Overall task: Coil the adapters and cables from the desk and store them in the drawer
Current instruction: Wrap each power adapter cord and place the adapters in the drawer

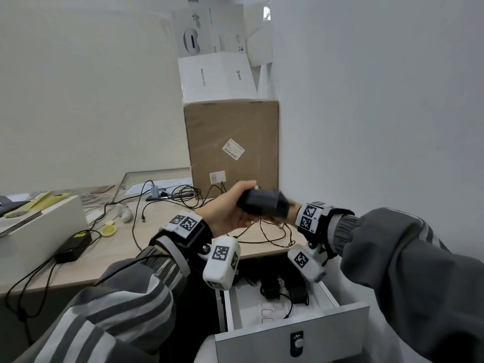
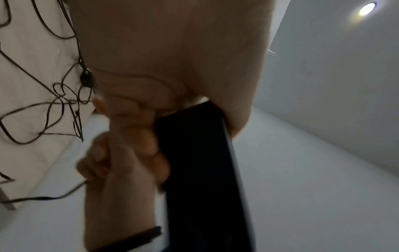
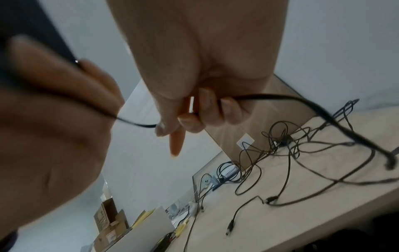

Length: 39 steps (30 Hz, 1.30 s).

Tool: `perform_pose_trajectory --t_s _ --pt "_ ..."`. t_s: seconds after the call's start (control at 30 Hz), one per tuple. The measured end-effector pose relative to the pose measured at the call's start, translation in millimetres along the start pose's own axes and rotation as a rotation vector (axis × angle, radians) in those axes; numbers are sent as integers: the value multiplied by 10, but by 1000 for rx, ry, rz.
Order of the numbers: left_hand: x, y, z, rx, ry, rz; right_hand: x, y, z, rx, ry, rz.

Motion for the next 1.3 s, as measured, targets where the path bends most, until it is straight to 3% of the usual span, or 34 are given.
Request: perform_pose_trajectory --t_s 0.1,0.2,0.3,0.6,0.9,1.3 --pt "71 -83 -29 -405 -68 44 16 -108 185 78 27 43" --pt "9 -168 62 -592 30 -24 53 -242 287 150 44 45" --pt "-92 -252 248 -592 194 -80 79 -320 305 174 83 61" --pt "-136 -415 398 -305 409 -193 44 -397 117 329 169 84" --pt "-92 -407 330 -335 307 -195 85 -490 169 332 233 103" --pt "-83 -475 402 -254 370 -154 88 -431 138 333 259 85"
Point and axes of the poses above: each hand's wrist, its own x-axis away from the middle knuckle, its own z-axis out of the back of the hand, y = z × x, the point moved 5 cm from there along -x, towards the middle knuckle, and after that the axes turned 9 degrees about -z, right-handed, at the moved point
